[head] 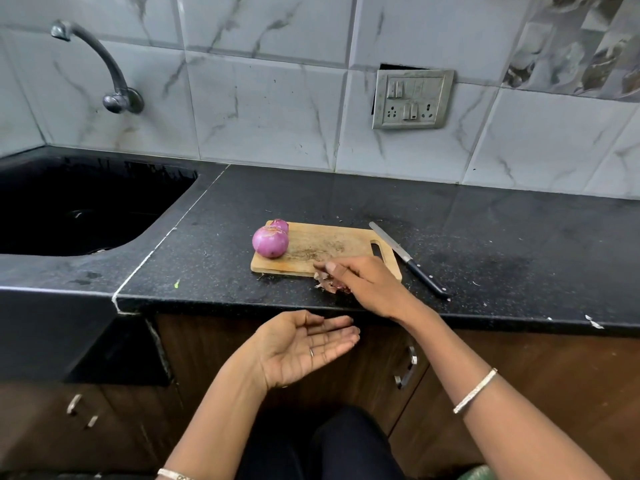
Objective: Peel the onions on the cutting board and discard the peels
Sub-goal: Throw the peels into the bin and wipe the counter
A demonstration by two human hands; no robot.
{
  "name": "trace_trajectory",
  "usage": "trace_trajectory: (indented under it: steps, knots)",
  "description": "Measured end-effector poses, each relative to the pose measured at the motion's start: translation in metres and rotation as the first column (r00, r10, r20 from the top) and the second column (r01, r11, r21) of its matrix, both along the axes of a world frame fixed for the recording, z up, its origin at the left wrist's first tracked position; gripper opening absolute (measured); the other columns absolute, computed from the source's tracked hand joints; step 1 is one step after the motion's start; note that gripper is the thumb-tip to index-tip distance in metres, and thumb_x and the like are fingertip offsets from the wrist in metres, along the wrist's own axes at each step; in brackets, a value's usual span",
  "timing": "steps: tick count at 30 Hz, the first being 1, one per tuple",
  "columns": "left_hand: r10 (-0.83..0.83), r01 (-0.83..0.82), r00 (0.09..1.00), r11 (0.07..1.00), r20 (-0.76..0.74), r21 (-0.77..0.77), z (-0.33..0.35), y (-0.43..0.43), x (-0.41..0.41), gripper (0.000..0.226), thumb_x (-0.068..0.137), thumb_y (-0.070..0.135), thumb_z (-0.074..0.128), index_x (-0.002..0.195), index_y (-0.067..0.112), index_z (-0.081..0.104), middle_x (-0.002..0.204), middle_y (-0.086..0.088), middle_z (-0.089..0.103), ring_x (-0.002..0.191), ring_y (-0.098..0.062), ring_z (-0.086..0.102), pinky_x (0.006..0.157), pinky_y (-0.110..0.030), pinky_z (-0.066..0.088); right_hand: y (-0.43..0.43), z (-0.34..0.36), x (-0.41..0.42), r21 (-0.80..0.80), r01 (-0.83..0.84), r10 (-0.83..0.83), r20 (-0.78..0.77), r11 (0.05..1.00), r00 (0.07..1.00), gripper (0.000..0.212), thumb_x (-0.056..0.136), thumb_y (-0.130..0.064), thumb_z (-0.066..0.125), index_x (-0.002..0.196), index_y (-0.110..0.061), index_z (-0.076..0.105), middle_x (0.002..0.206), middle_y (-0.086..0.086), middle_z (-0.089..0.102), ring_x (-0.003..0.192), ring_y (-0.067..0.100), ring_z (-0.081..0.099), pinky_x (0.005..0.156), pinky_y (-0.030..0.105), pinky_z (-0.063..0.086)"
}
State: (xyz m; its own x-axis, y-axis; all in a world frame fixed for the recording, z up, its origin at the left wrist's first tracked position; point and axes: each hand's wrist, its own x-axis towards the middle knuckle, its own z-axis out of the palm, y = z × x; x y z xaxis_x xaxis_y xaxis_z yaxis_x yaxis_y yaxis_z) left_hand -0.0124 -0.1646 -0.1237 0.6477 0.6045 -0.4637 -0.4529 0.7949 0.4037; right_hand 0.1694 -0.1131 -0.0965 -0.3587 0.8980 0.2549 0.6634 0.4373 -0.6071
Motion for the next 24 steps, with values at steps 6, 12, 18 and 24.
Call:
trace_trajectory:
  steps: [6, 12, 18, 24]
  knots:
    - [0.0, 0.02, 0.993, 0.985, 0.117, -0.169, -0.024, 0.006, 0.004, 0.049, 0.106, 0.014, 0.031, 0.127, -0.024, 0.054, 0.134, -0.044, 0.052, 0.123, -0.052, 0.053, 0.113, -0.055, 0.035, 0.021, 0.011, 0.007, 0.021, 0.164, -0.165, 0.08, 0.986, 0.983, 0.051, 0.107, -0.043, 0.04, 0.123, -0.003, 0.067, 0.129, 0.019, 0.065, 0.122, 0.029, 0.06, 0.106, 0.038, 0.043]
    - [0.036, 0.008, 0.978, 0.979, 0.207, -0.206, -0.028, 0.009, 0.011, 0.054, 0.094, 0.008, 0.036, 0.135, -0.025, 0.044, 0.139, -0.044, 0.047, 0.131, -0.054, 0.045, 0.118, -0.055, 0.028, 0.01, 0.0, -0.02, -0.082, -0.063, 0.082, 0.251, 0.995, 0.965, 0.05, 0.109, -0.041, 0.034, 0.151, -0.015, 0.044, 0.16, 0.003, 0.035, 0.151, 0.014, 0.025, 0.124, 0.034, 0.02]
    - [0.001, 0.042, 0.979, 0.977, 0.201, -0.208, -0.027, 0.01, 0.016, 0.057, 0.097, 0.012, 0.031, 0.136, -0.027, 0.041, 0.144, -0.045, 0.042, 0.139, -0.053, 0.037, 0.123, -0.052, 0.022, 0.004, 0.006, -0.003, -0.055, -0.022, 0.009, -0.217, 0.998, 0.976, 0.039, 0.101, -0.043, 0.047, 0.11, -0.02, 0.077, 0.112, -0.001, 0.076, 0.108, 0.011, 0.069, 0.099, 0.033, 0.05]
    - [0.016, 0.041, 0.973, 0.97, 0.231, -0.24, -0.027, 0.011, 0.017, 0.059, 0.095, 0.012, 0.03, 0.136, -0.029, 0.038, 0.144, -0.045, 0.041, 0.14, -0.053, 0.035, 0.124, -0.052, 0.021, 0.037, 0.013, -0.009, -0.037, 0.104, -0.096, 0.186, 0.994, 0.978, 0.053, 0.107, -0.046, 0.032, 0.143, -0.014, 0.055, 0.151, 0.005, 0.051, 0.14, 0.023, 0.046, 0.115, 0.042, 0.035]
